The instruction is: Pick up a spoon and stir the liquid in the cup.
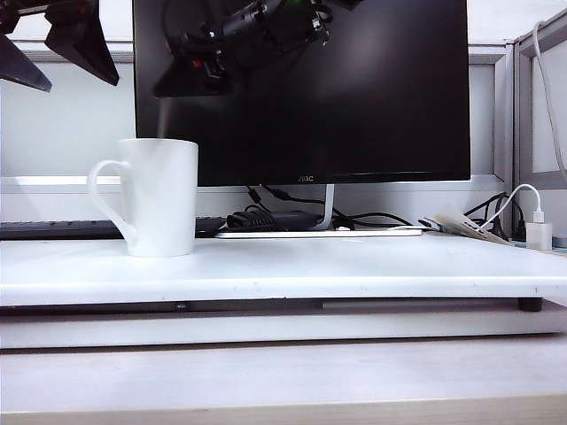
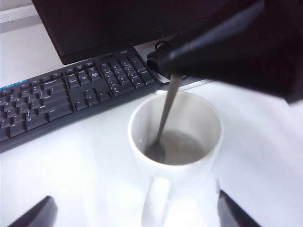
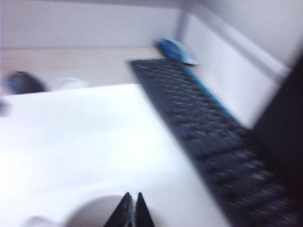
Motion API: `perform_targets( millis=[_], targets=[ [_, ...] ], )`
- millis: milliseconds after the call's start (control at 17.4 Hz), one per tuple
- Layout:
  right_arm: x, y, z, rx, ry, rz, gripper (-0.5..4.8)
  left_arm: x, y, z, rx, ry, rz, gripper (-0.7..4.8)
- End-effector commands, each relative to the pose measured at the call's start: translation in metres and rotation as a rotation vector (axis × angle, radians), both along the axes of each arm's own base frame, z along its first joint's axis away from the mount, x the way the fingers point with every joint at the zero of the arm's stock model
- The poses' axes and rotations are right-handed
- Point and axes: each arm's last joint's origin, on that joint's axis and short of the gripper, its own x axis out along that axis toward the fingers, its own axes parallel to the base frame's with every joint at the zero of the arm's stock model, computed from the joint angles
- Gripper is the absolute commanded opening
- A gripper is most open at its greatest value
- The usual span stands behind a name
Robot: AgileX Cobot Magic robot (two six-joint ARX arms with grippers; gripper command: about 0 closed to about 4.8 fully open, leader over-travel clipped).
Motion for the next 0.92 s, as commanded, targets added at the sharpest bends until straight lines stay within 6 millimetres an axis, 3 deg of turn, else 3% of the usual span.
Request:
perform_targets(
  millis=[57, 229, 459, 918],
  targets=[
    [-0.004, 0.0, -0.002, -0.016, 0.05, 0.065, -0.06, 0.0, 0.0, 0.003, -0.004, -0.014, 0.002, 4.79],
    [-0.004, -0.004, -0.011, -0.096, 0.103, 0.007, -0.06, 0.0, 0.0, 0.003, -0.004, -0.014, 0.002, 4.79],
    [0.002, -0.008, -0.012, -0.194, 0.013, -0.223, -0.06, 0.0, 0.0, 0.003, -0.004, -0.014, 0.002, 4.79],
    [0.001, -0.002, -0.001, -0.064, -0.047, -0.097, -0.05, 0.0, 0.0, 0.003, -0.004, -0.013, 0.002, 4.79]
  ],
)
